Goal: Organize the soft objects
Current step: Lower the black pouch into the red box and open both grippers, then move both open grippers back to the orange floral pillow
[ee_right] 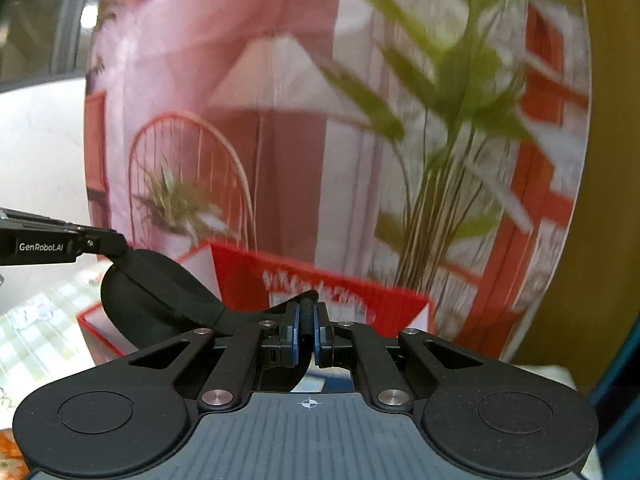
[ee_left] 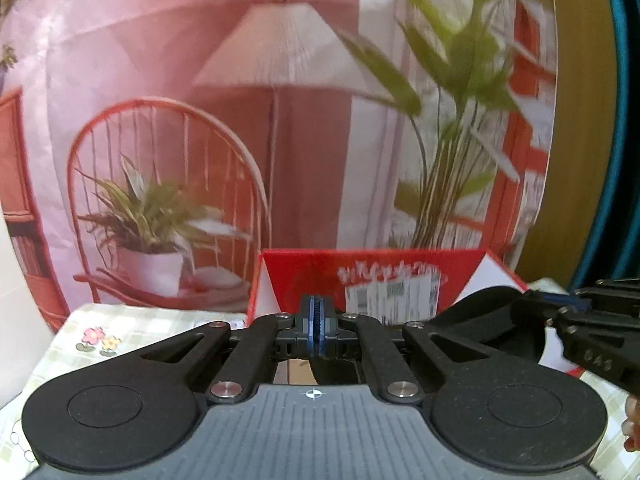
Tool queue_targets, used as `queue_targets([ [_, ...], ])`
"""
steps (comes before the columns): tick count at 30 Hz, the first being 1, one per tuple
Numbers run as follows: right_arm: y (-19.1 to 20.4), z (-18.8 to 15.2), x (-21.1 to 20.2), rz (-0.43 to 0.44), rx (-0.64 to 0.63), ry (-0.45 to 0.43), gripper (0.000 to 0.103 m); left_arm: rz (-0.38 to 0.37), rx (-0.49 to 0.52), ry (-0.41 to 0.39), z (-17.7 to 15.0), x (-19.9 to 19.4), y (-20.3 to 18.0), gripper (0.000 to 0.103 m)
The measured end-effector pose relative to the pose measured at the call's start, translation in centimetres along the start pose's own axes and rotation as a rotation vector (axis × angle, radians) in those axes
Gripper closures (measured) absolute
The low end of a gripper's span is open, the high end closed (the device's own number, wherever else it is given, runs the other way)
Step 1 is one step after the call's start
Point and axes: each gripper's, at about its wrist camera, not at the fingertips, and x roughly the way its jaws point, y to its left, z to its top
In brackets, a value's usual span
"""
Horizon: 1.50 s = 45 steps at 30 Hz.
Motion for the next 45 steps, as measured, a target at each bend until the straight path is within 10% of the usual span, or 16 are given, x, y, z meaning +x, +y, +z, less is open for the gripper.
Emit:
queue_targets([
  [13,-1.5,-3.5,2.9,-0.032,0.095,0.134,0.090,-0.010,0.002,0.141,-2.2,1.9,0.3,0.092],
  [17,-1.6,-3.7,2.3,-0.057,0.125,0.155,0.071,-0.020,-0.014,0.147,-2.1,0.6,0.9,0.037],
  [24,-1.1,-3.8,-1.1,-0.066,0.195,0.106,0.021,-0.038,-0.054,0.138,-2.4,-3.8,1.6,0.019],
  [30,0.5,-4.4,-4.9,-0.067,0.215,0.047,0.000,-0.063,-0.093,0.147,-4.2,-7.1,1.4,0.017],
  [45,5.4,-9.0,-8.7,0.039,0.221,0.100,0.001,-0.043,-0.120,0.234,-10.4,-9.8,1.2,0.017],
])
